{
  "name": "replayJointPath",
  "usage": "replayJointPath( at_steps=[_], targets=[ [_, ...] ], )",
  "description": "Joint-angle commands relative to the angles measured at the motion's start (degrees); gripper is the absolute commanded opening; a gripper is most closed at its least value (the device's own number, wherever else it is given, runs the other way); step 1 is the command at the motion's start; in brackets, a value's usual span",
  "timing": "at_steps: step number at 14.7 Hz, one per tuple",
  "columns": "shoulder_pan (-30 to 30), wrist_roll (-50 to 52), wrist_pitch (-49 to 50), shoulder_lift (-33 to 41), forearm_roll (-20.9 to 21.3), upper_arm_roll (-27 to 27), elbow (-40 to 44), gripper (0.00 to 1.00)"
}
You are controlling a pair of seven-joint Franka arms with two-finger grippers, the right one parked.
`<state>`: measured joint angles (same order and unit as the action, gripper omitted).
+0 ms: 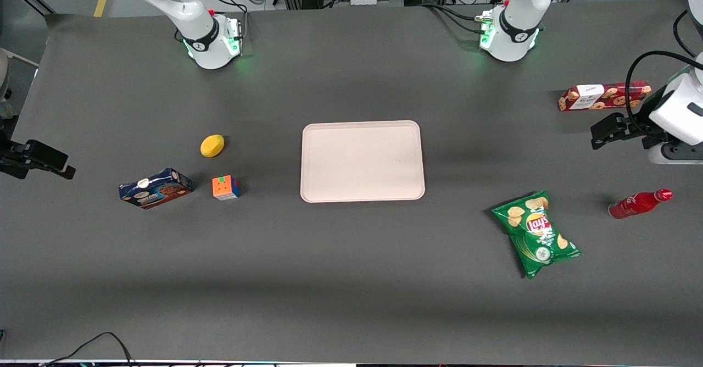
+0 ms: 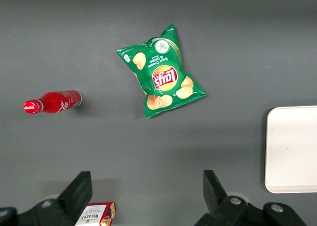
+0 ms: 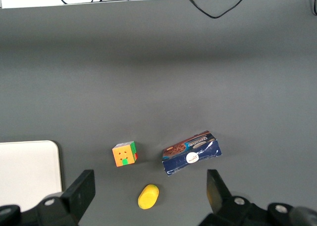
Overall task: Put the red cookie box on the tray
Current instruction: 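Move the left gripper over the red plaid cookie box and lower it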
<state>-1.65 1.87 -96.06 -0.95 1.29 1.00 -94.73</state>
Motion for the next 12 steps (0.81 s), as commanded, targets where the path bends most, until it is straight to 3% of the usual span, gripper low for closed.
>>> replayJointPath(
  at_steps=[1,8,12],
  targets=[
    [0.2,-0.5,-0.1,-0.2,0.6,0.4,0.3,1.0],
    [0.4,-6.2,5.8,-1.8,1.6,0.2,-0.5,1.0],
    [0.5,-25.8,11.8,0.8,10.3,0.2,-5.8,1.0]
  ],
)
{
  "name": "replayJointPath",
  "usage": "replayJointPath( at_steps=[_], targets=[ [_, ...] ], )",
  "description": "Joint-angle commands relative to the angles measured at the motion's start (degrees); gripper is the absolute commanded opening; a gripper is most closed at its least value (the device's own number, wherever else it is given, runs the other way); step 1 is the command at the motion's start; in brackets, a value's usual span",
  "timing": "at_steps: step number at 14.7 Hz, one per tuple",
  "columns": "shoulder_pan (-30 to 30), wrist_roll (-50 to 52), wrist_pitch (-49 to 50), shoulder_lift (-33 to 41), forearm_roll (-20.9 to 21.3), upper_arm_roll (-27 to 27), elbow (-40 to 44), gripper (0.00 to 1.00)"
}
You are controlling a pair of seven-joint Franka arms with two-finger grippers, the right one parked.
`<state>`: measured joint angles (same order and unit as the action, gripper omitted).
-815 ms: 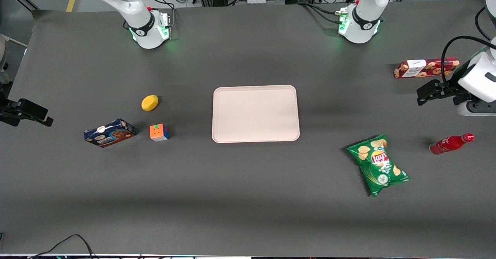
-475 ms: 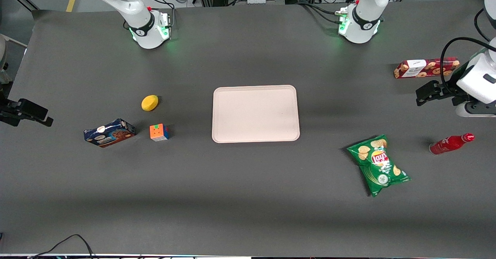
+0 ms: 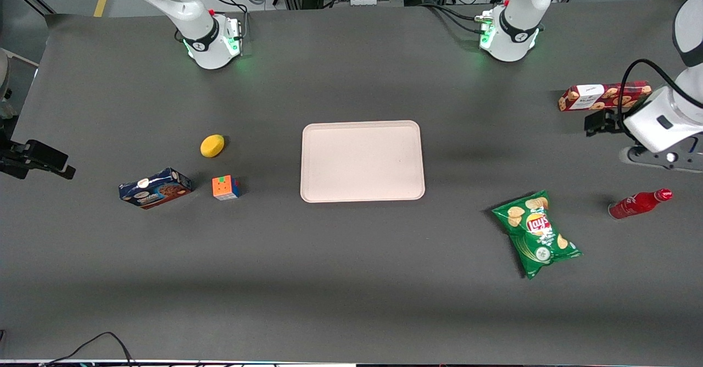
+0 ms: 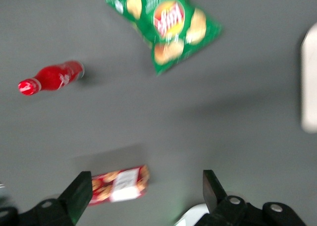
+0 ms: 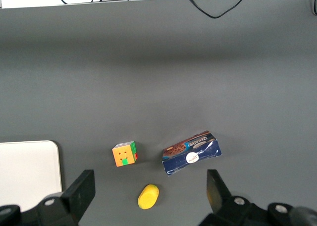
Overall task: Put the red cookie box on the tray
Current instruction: 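Move the left gripper over the red plaid cookie box and lower it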
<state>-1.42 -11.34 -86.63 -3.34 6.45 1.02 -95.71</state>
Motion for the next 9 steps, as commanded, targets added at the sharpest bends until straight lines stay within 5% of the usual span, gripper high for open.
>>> replayJointPath(
  at_steps=[1,9],
  targets=[
    [0.4,-14.5,1.4,5.6,6.2,0.3,-8.0,1.0],
    [5.8,-47.8,-16.5,38.8,6.3,-4.0,-47.1,1.0]
  ],
)
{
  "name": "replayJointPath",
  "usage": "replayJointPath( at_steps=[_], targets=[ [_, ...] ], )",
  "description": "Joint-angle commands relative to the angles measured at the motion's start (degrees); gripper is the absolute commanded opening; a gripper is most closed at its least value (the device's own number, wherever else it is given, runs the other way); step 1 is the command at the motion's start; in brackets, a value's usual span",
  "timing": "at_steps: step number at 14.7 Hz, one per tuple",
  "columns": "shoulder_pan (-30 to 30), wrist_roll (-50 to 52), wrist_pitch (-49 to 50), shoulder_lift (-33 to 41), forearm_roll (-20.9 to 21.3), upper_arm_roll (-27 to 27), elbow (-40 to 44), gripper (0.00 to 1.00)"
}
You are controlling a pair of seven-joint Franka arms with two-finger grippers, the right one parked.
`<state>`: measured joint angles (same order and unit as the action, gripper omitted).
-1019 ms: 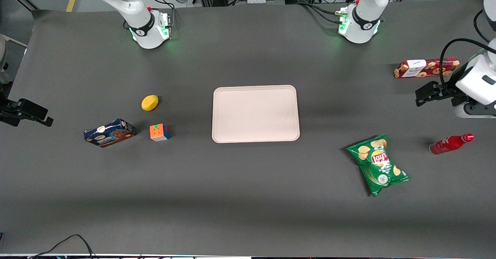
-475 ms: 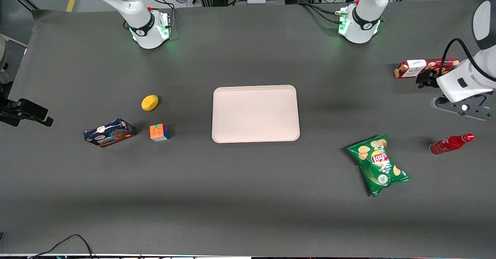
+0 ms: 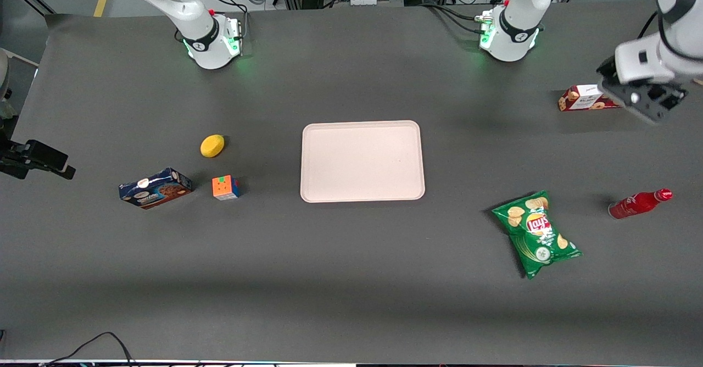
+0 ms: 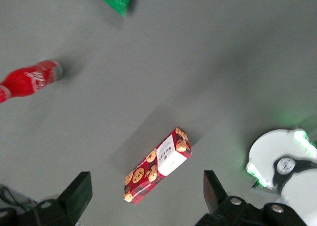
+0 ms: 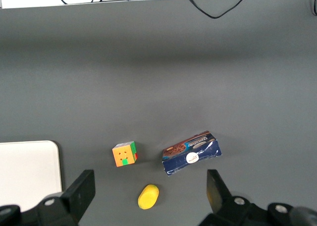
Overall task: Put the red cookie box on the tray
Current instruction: 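Move the left gripper over the red plaid cookie box and lower it, then close the left gripper on the cookie box and lift it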
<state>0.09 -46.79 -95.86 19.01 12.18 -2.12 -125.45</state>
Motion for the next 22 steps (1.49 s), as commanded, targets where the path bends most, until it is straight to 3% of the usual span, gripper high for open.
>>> replayJointPath(
  at_steps=[1,4,7,10,14,18,22],
  targets=[
    [6.3,-17.0,-8.5,19.6,0.6,-1.0,-20.8,1.0],
    [11.5,-31.5,-11.5,21.5,0.8,-3.4,-25.5,1.0],
    [14.3,-44.8,-22.8,20.7,3.1,-11.5,-30.7,1.0],
    [14.3,-48.5,-26.5,17.2,8.7,-18.9,-31.6,1.0],
    [15.6,-49.4,-30.4,15.6,13.1,-20.3,-33.7,1.0],
    [18.4,-53.9,-36.7,12.9,14.5,-20.9,-37.1,1.0],
    [20.7,-58.4,-44.4,5.3,14.5,-23.4,-37.7,1.0]
  ],
)
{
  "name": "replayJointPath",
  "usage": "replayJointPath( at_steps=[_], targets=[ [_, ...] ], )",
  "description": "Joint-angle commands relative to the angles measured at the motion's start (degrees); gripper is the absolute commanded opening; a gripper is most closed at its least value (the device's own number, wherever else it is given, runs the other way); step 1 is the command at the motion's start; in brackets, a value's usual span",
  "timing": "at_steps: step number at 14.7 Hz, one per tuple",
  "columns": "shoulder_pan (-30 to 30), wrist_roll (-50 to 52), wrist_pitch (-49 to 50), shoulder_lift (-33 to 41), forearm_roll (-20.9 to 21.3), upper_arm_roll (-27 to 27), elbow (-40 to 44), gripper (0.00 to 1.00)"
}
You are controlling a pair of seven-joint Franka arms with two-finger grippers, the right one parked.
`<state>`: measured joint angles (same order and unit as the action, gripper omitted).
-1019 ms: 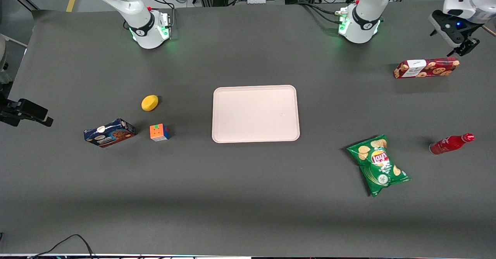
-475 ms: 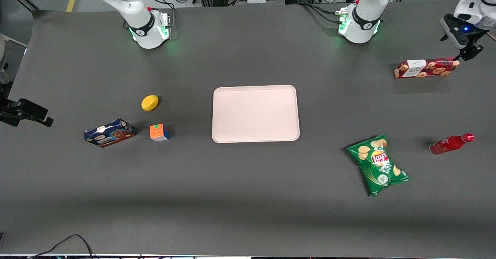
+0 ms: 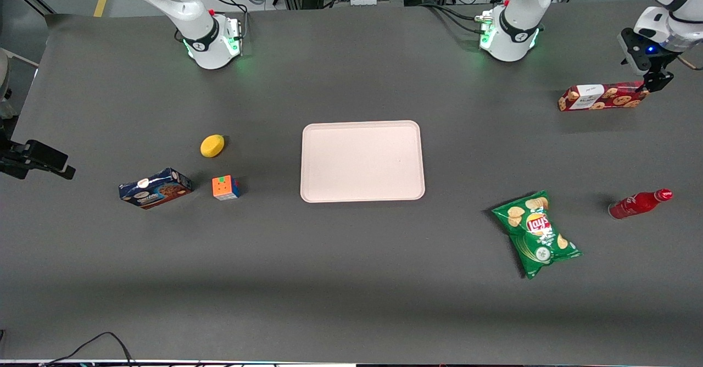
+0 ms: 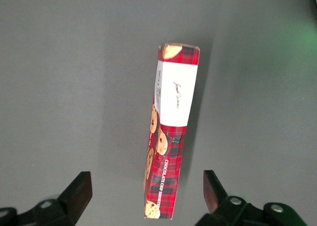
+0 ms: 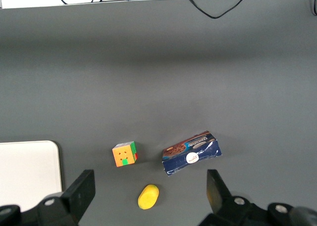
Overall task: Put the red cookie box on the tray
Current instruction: 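Close the left gripper on the cookie box and lift it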
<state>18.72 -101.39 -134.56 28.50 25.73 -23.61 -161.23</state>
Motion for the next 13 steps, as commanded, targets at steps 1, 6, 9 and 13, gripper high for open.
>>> replayJointPath(
  at_steps=[1,6,9,13],
  targets=[
    [2.3,-4.3,-5.9,-4.7,0.9,-2.3,-2.2,1.0],
    [4.3,-6.6,-8.6,-8.1,0.9,-4.3,-3.1,1.0],
    [4.4,-7.0,-10.6,-9.2,0.8,-4.3,-3.8,1.0],
    [4.2,-7.0,-14.3,-10.7,0.8,-5.8,-5.6,1.0]
  ],
)
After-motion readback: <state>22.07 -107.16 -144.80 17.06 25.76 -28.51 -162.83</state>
